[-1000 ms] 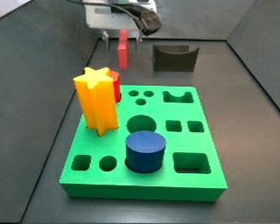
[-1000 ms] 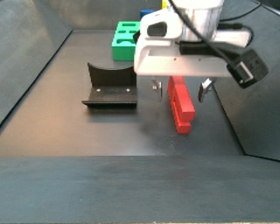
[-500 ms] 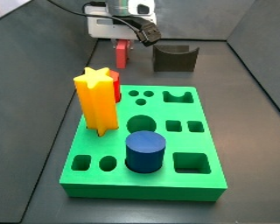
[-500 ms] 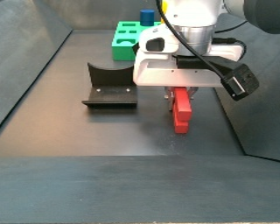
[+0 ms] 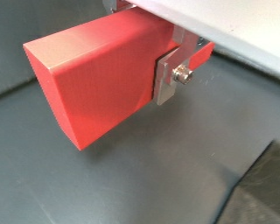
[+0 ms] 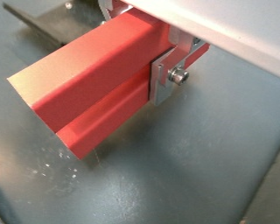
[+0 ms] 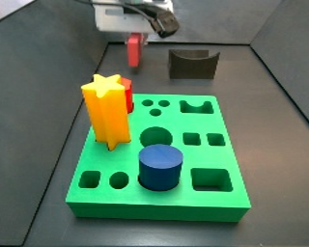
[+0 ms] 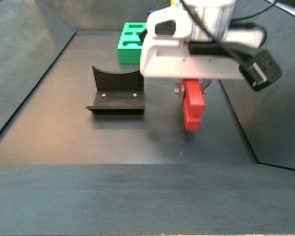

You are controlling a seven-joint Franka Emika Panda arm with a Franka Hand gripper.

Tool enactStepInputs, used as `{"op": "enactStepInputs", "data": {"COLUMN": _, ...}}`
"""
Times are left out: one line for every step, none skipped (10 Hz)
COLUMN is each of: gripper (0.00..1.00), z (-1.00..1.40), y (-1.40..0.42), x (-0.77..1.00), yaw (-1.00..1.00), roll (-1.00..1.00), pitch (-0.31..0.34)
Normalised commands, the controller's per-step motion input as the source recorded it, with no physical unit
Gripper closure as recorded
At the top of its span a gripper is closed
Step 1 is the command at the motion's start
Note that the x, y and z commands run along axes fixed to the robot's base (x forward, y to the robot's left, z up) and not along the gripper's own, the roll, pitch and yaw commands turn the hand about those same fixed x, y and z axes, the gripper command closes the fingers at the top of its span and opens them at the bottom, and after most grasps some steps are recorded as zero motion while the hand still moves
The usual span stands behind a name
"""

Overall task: Pick up the double-square object. Move up. Rotate the double-square object. Place the double-square object on the fixture. Regrasp the double-square object. Move to above the board. Insert the double-square object.
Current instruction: Move up, then place the double-square object on the fixture.

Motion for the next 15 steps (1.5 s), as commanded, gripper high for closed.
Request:
{"op": "enactStepInputs", "data": {"gripper": 1.0, "z": 0.32, "y": 0.01, "x": -0.02, "yaw": -0.02, "roll": 0.05, "pitch": 0.047}}
{"op": "enactStepInputs", "data": {"gripper": 1.0, "z": 1.0, "y": 0.0, "x": 0.0, "yaw": 0.0, "roll": 0.0, "pitch": 0.0}}
{"op": "enactStepInputs", "data": {"gripper": 1.0, "z": 1.0, "y": 0.0, "x": 0.0, "yaw": 0.0, "roll": 0.01, "pitch": -0.001}}
{"op": "enactStepInputs", "data": {"gripper": 1.0, "z": 1.0, "y": 0.0, "x": -0.01, "yaw": -0.01, "roll": 0.02, "pitch": 0.008}}
{"op": "enactStepInputs", "data": {"gripper": 1.0, "z": 1.0, "y": 0.0, "x": -0.01, "yaw": -0.02, "roll": 0.04, "pitch": 0.019}}
{"op": "enactStepInputs", "data": {"gripper": 1.0, "z": 1.0, "y": 0.0, "x": -0.02, "yaw": -0.02, "roll": 0.05, "pitch": 0.023}}
{"op": "enactStepInputs", "data": {"gripper": 1.0, "z": 1.0, "y": 0.0, "x": -0.02, "yaw": -0.02, "roll": 0.06, "pitch": 0.027}}
{"op": "enactStepInputs", "data": {"gripper": 1.0, "z": 1.0, "y": 0.0, "x": -0.03, "yaw": -0.01, "roll": 0.07, "pitch": 0.032}}
{"op": "enactStepInputs", "data": {"gripper": 1.0, "z": 1.0, "y": 0.0, "x": -0.03, "yaw": 0.0, "roll": 0.08, "pitch": 0.037}}
{"op": "enactStepInputs", "data": {"gripper": 1.0, "z": 0.88, "y": 0.0, "x": -0.03, "yaw": 0.01, "roll": 0.08, "pitch": 0.042}}
{"op": "enactStepInputs", "data": {"gripper": 1.0, "z": 0.73, "y": 0.0, "x": -0.02, "yaw": 0.01, "roll": 0.09, "pitch": 0.048}}
{"op": "enactStepInputs", "data": {"gripper": 1.0, "z": 0.58, "y": 0.0, "x": -0.01, "yaw": 0.01, "roll": 0.09, "pitch": 0.055}}
{"op": "enactStepInputs", "data": {"gripper": 1.0, "z": 0.38, "y": 0.01, "x": -0.01, "yaw": 0.02, "roll": 0.1, "pitch": 0.072}}
{"op": "enactStepInputs", "data": {"gripper": 1.0, "z": 0.23, "y": 0.0, "x": 0.0, "yaw": 0.02, "roll": 0.1, "pitch": 0.081}}
{"op": "enactStepInputs", "data": {"gripper": 1.0, "z": -0.15, "y": -0.5, "x": 1.0, "yaw": 0.07, "roll": -0.11, "pitch": -0.094}}
